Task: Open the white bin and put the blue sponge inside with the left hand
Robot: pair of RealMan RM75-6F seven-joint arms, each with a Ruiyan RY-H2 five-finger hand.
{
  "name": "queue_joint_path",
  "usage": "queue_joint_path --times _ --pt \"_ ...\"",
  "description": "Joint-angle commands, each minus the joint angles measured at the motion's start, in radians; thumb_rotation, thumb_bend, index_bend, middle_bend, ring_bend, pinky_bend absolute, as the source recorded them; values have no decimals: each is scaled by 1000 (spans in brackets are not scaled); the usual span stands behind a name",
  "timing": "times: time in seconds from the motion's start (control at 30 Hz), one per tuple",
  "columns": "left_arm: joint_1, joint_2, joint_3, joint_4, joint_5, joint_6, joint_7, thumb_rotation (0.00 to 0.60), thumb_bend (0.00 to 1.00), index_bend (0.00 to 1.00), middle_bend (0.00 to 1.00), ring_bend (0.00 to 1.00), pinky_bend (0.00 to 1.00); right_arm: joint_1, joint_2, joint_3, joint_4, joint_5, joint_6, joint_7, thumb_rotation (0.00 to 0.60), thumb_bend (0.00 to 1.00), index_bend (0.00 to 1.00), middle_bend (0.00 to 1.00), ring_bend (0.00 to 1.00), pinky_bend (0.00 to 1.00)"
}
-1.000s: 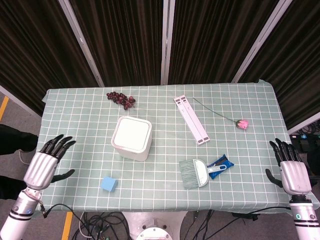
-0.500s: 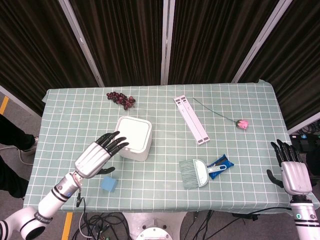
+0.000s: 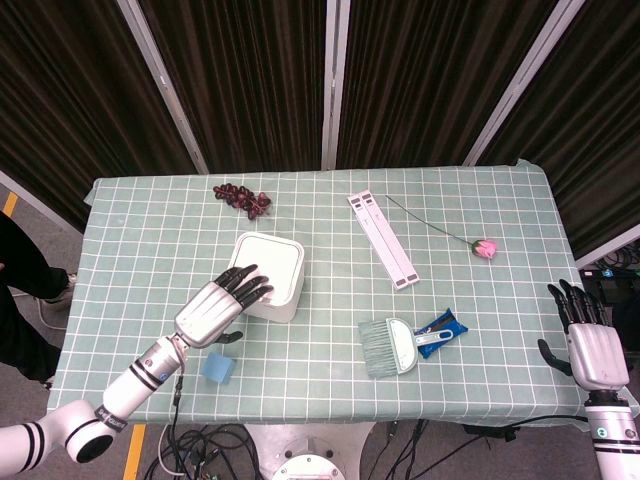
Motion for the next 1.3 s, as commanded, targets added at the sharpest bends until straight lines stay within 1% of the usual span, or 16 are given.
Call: queue_joint_path --times 0.03,0.1,0.17,0.23,0.37,0.5,0.57,0.67,0.73,0.83,0.93,1.13,1.3 --pt "2 4 6 -7 -8 9 10 600 91 153 288 40 168 1 -2 -1 1 -2 -2 0 600 229 0 0 0 0" --pt "6 12 5 -18 -7 26 13 600 91 153 287 40 161 3 -2 -1 -1 -5 -2 -1 600 229 0 0 0 0" --pt "18 25 -4 -32 4 74 14 600 91 153 259 40 161 4 -2 -1 -3 -6 -1 -3 600 229 0 0 0 0" --pt "37 48 -20 -51 16 141 13 600 91 153 212 40 161 4 -1 0 -6 -7 0 -5 600 229 0 0 0 0" --pt "103 109 -44 -93 1 272 10 600 91 153 178 40 162 3 1 1 -10 -9 4 -5 600 230 0 0 0 0" --pt "190 167 -37 -115 -39 380 -14 600 90 153 172 40 171 4 3 1 -12 -10 3 -7 600 230 0 0 0 0" --pt "231 188 -18 -113 -60 410 -47 600 89 153 172 41 180 4 4 1 -14 -10 3 -10 600 231 0 0 0 0" --pt "264 217 39 -108 -68 382 -96 600 89 153 172 41 185 7 5 2 -20 -12 2 -16 600 232 0 0 0 0" --pt "272 229 85 -106 -57 338 -121 600 90 153 173 41 185 8 4 2 -24 -15 3 -19 600 232 0 0 0 0" --pt "263 226 141 -107 -30 264 -182 600 90 156 173 41 193 11 5 2 -31 -19 4 -26 600 232 0 0 0 0" --pt "242 204 181 -92 12 197 -212 600 89 156 173 41 197 13 11 3 -43 -20 4 -36 600 232 0 0 0 0" --pt "205 138 215 -59 83 133 -241 600 91 156 173 41 197 15 24 10 -61 -19 10 -46 600 232 0 0 0 0" --pt "188 80 225 -7 118 116 -252 600 91 162 174 41 197 16 27 10 -60 -14 5 -42 600 235 0 0 0 0"
